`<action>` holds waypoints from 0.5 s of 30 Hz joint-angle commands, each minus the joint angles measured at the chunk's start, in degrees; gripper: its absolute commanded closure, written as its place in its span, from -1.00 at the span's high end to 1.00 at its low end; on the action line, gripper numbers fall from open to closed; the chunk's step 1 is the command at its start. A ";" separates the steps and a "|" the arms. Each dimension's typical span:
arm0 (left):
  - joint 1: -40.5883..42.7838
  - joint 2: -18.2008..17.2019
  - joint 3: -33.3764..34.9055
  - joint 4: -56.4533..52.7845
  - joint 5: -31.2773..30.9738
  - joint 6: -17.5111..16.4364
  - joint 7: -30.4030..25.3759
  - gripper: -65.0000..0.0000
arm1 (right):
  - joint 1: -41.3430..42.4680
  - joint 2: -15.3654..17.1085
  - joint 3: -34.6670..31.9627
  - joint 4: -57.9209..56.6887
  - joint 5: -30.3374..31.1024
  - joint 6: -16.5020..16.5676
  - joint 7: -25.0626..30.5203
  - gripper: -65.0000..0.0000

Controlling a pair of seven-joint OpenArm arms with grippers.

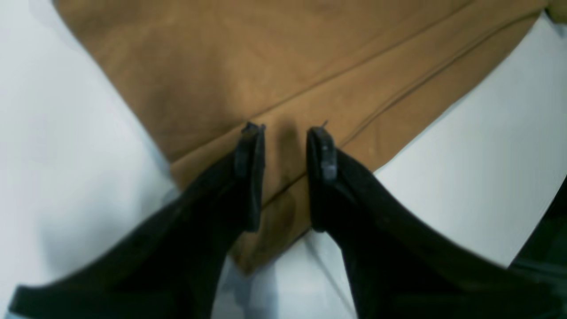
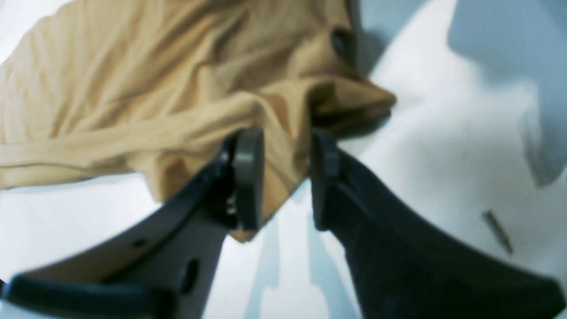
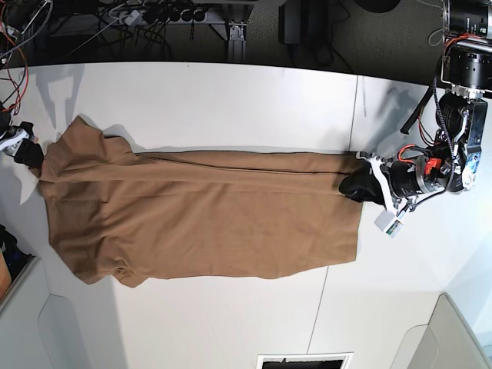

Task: Layout the t-shirt on the table in an organized manner, then fold the t-shirt properly
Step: 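Release and regrasp the folded edge with both grippers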

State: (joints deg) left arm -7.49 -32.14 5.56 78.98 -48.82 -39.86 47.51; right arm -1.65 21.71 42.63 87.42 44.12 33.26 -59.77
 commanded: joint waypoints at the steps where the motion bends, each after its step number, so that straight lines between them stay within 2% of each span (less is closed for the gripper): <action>1: -1.22 -0.33 -0.48 0.68 -1.07 -0.14 -1.16 -0.40 | 0.15 1.27 -0.11 0.33 0.57 0.20 2.16 -0.28; 4: -1.05 0.11 -0.48 0.68 -1.09 -0.14 -0.98 -0.40 | 0.07 1.11 -0.92 -0.57 -2.12 0.17 3.93 -0.12; 15: -1.07 0.04 -0.48 0.68 -0.92 -0.14 -0.92 -0.40 | 0.26 0.96 -3.37 -3.28 -2.12 0.13 6.58 -0.12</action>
State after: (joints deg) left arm -7.35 -31.27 5.56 78.98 -48.69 -39.86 47.57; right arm -2.09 21.71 38.96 83.31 41.06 33.23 -54.46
